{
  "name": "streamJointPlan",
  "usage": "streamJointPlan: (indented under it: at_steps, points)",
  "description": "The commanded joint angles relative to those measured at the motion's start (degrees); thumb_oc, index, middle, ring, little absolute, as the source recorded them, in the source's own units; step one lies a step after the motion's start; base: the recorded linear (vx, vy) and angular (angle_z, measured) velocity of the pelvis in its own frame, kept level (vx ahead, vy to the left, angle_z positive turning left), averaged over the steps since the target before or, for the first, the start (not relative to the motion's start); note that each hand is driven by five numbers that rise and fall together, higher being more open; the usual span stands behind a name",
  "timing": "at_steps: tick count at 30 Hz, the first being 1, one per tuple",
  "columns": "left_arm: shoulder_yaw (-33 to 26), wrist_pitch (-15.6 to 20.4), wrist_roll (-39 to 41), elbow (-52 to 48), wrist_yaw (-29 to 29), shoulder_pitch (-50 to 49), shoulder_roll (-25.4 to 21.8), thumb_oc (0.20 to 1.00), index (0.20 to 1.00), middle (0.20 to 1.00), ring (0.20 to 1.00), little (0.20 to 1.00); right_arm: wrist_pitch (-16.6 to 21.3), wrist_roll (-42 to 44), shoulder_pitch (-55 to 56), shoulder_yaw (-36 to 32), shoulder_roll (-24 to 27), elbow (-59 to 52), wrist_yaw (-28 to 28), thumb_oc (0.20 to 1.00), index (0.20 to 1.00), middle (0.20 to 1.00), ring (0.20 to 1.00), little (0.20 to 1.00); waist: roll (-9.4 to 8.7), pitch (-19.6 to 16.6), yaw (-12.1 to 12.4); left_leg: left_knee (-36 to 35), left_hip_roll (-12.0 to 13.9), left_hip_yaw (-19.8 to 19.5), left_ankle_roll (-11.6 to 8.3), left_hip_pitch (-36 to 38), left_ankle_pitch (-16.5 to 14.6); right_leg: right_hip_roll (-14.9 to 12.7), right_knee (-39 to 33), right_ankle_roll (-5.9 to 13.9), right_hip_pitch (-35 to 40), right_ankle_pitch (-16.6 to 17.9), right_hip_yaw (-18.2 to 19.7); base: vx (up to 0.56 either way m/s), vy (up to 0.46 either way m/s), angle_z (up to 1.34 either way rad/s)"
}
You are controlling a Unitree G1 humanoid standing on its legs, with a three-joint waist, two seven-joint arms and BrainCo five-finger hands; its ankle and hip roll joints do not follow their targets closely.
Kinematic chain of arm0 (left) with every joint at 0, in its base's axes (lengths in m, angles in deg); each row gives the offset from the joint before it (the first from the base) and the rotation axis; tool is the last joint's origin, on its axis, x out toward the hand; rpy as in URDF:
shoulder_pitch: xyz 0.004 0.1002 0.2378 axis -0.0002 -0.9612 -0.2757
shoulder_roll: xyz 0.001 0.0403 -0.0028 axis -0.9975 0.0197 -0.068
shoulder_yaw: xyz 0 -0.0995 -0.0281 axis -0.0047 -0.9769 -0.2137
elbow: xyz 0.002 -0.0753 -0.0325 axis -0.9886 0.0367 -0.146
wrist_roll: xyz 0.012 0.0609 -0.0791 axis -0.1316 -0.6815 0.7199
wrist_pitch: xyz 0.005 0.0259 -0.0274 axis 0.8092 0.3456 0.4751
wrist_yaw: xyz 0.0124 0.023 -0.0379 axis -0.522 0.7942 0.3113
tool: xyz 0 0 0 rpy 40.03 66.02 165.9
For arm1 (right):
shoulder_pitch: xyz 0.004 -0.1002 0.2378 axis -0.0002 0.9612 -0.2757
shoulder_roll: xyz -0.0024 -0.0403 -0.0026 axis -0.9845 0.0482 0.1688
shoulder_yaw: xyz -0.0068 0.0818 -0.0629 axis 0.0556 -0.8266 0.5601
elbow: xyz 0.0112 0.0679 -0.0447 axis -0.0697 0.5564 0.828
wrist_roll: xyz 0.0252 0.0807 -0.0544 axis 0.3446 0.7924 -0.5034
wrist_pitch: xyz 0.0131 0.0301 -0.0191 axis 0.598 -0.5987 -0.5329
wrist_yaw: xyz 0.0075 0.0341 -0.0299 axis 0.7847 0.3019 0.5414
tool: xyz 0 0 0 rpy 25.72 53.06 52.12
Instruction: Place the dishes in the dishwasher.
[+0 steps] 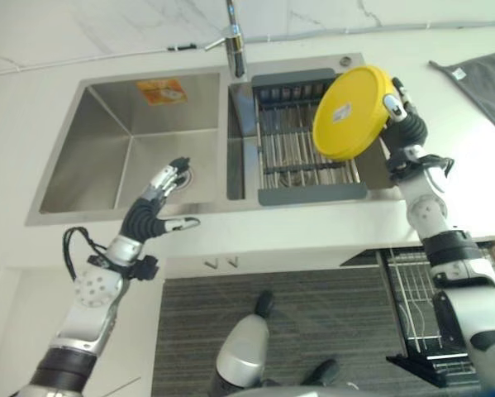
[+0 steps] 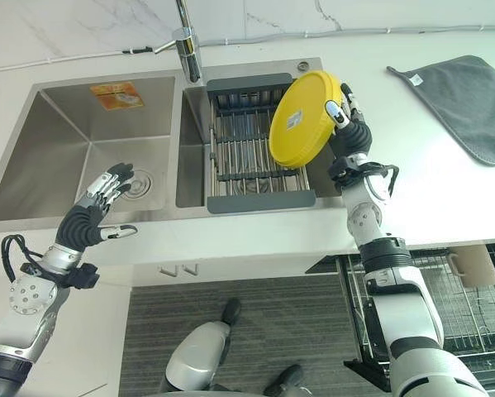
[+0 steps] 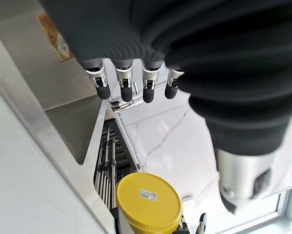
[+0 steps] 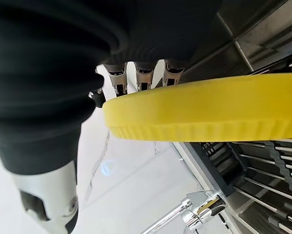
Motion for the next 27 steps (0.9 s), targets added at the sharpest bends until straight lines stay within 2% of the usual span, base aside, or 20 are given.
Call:
streamJointPlan:
  at_steps: [1,14,23,27]
  points:
    - [-1.5,4.3,-0.4,-1.4,1.2,-0.8,-1.7,1.000,1.000,1.000,1.000,1.000,2.1,1.9,-0.3,0.8,3.6,-1.0,2.3,1.000,1.000,1.000,1.000,1.000,0.72,-2.9,0.8,-5.0,1.2,0.3,-0.09,1.9,1.6,-1.8,8.2,0.95,-4.1,-1.7,4.2,0.00,0.000,0.00]
    - [-1.6,4.4,-0.6,-1.9,1.7,-0.4,-1.9,1.000,1.000,1.000,1.000,1.000,2.5,2.2,-0.4,0.8,3.1,-1.0,2.6,1.000,1.000,1.000,1.000,1.000,0.71,-2.2,0.7,-5.3,1.2,0.4,0.00,1.4,1.8,-1.9,8.3,1.17,-4.7,-1.5,4.4,0.00,0.000,0.00]
    - [-1.6,4.4,-0.1,-2.1,2.1,-0.1,-1.9,1.000,1.000,1.000,1.000,1.000,0.9,0.8,-1.2,1.3,3.5,-0.5,3.8,1.000,1.000,1.000,1.000,1.000,1.17,-1.8,0.7,-5.6,1.0,0.1,-0.06,0.9,2.2,-2.2,8.3,1.26,-5.1,-1.5,4.5,0.00,0.000,0.00]
    - [-1.8,2.0,7.0,-2.3,-1.0,-0.1,-0.7,1.000,1.000,1.000,1.000,1.000,0.5,-1.3,-1.4,2.1,3.5,-0.9,3.0,1.000,1.000,1.000,1.000,1.000,1.27,-1.5,0.8,-5.5,1.0,-0.1,-0.06,0.6,2.3,-2.3,8.3,1.23,-5.3,-1.5,4.4,0.00,0.000,0.00]
